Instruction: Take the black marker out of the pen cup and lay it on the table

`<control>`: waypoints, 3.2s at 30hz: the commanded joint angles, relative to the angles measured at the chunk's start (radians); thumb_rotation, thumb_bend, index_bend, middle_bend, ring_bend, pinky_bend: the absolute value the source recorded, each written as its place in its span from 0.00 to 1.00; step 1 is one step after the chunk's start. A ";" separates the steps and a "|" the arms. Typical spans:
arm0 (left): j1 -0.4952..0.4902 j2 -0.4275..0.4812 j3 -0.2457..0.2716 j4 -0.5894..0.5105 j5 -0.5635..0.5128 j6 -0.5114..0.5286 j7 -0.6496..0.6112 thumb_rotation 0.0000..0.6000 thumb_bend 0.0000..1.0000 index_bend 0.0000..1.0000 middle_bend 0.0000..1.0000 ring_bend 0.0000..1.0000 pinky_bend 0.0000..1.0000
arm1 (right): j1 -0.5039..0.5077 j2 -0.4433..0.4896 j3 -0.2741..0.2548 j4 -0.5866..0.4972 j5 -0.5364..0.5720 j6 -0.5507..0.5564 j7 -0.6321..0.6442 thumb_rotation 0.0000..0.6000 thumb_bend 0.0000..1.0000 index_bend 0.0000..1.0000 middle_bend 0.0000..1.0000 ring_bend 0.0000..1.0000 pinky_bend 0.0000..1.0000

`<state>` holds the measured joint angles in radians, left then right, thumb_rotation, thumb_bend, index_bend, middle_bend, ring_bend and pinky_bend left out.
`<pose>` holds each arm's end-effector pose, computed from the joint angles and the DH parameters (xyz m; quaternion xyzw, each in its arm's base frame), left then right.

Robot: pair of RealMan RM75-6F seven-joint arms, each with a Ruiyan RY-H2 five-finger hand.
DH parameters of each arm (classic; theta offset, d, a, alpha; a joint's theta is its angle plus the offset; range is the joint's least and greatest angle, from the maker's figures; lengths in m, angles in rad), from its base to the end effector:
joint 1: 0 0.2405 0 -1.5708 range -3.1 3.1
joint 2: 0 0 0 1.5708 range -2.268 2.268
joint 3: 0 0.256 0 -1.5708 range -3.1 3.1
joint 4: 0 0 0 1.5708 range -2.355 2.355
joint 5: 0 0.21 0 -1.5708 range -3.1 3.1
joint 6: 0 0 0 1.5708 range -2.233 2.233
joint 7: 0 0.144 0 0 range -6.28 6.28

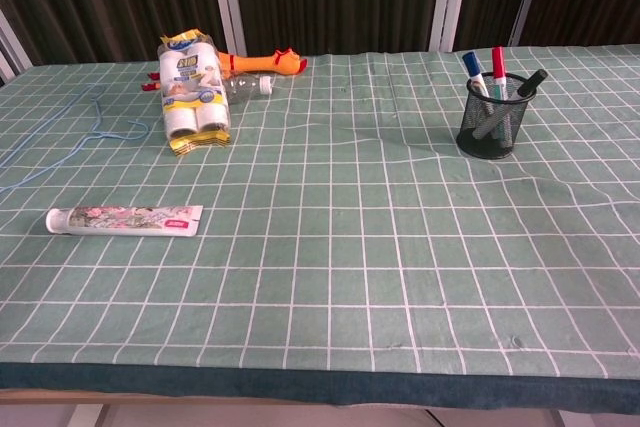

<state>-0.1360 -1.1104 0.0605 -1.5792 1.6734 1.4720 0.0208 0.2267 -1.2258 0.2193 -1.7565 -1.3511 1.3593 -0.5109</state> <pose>-0.2973 0.1706 0.1388 -0.6868 -0.3487 -0.3748 0.5159 -0.2477 -0.2487 0.1283 0.6293 -0.3005 0.3435 0.6291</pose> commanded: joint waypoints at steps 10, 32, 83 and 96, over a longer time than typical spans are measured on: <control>-0.003 0.005 -0.001 -0.003 -0.005 -0.010 -0.005 1.00 0.45 0.14 0.01 0.01 0.30 | 0.194 -0.065 0.100 0.077 0.209 -0.192 -0.017 1.00 0.39 0.46 0.98 1.00 1.00; -0.007 0.007 -0.002 -0.001 -0.006 -0.018 -0.015 1.00 0.45 0.14 0.01 0.01 0.30 | 0.364 -0.195 0.150 0.267 0.428 -0.263 -0.026 1.00 0.48 0.54 1.00 1.00 1.00; -0.012 0.008 -0.005 0.001 -0.015 -0.028 -0.018 1.00 0.45 0.14 0.01 0.01 0.30 | 0.462 -0.320 0.114 0.501 0.497 -0.297 0.072 1.00 0.55 0.62 1.00 1.00 1.00; -0.011 0.008 -0.005 0.000 -0.016 -0.028 -0.020 1.00 0.45 0.14 0.01 0.01 0.30 | 0.460 -0.315 0.106 0.493 0.506 -0.296 0.065 1.00 0.55 0.61 1.00 1.00 1.00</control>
<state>-0.1475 -1.1019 0.0555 -1.5790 1.6575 1.4441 0.0013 0.6868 -1.5406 0.3258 -1.2626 -0.8456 1.0639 -0.4456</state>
